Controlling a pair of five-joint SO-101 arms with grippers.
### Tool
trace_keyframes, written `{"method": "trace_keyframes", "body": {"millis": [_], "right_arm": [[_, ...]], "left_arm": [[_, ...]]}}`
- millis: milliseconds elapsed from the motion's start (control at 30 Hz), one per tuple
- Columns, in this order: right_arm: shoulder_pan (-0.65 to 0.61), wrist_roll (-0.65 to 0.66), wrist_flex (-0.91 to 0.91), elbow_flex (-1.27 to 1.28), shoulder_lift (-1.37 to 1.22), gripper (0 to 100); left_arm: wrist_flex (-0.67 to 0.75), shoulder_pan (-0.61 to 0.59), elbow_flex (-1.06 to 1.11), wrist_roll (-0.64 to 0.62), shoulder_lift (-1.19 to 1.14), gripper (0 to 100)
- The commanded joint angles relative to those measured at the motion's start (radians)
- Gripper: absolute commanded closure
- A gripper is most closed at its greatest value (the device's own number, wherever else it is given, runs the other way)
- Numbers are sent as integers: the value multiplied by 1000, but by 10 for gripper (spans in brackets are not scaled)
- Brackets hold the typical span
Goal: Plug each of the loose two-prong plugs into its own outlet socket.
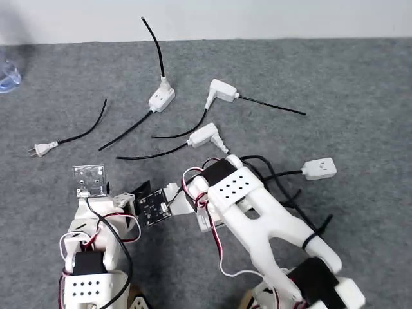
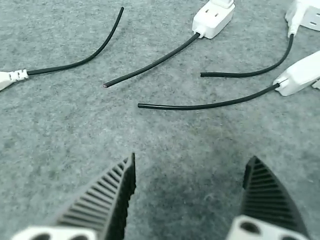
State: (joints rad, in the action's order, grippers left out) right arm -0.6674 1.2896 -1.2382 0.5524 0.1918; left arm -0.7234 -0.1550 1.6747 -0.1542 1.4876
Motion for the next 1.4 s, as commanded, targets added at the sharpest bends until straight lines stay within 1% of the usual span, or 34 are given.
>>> {"method": "trace_keyframes", "body": {"millis": [0, 100, 400, 533, 700, 767, 900, 1000, 1067, 1200, 1267, 1333, 1367], "right_arm": [[-10, 32, 31, -51, -15, 988], [-10, 57, 36, -49, -42, 988], [-12, 58, 38, -44, -145, 988], [-47, 58, 39, -44, -183, 988], [-97, 23, 39, -44, -194, 988], [-99, 18, 41, -44, -196, 988], [-87, -3, 111, -6, -203, 988], [-87, -28, 113, -2, -183, 981], [-87, -68, 113, -2, -153, 925], [-82, -135, 113, 0, -64, 719], [-81, -146, 111, 0, -5, 642], [-81, -144, 85, -3, 59, 613], [-84, -144, 68, -6, 94, 616]], "left_arm": [[-2, 2, -10, 9, 8, 673], [-2, 2, -10, 9, 8, 673], [-2, 2, -10, 11, 8, 673], [-2, 2, -10, 11, 8, 673], [0, 2, -10, 11, 8, 673], [0, 2, -10, 11, 8, 673], [2, 2, -10, 11, 8, 673], [18, 2, -7, 11, 8, 673], [18, 2, -5, 11, 8, 673], [20, 2, -5, 11, 8, 673], [20, 0, -5, 11, 8, 673], [20, 0, -5, 11, 8, 673], [20, 0, -5, 11, 8, 673]]}}
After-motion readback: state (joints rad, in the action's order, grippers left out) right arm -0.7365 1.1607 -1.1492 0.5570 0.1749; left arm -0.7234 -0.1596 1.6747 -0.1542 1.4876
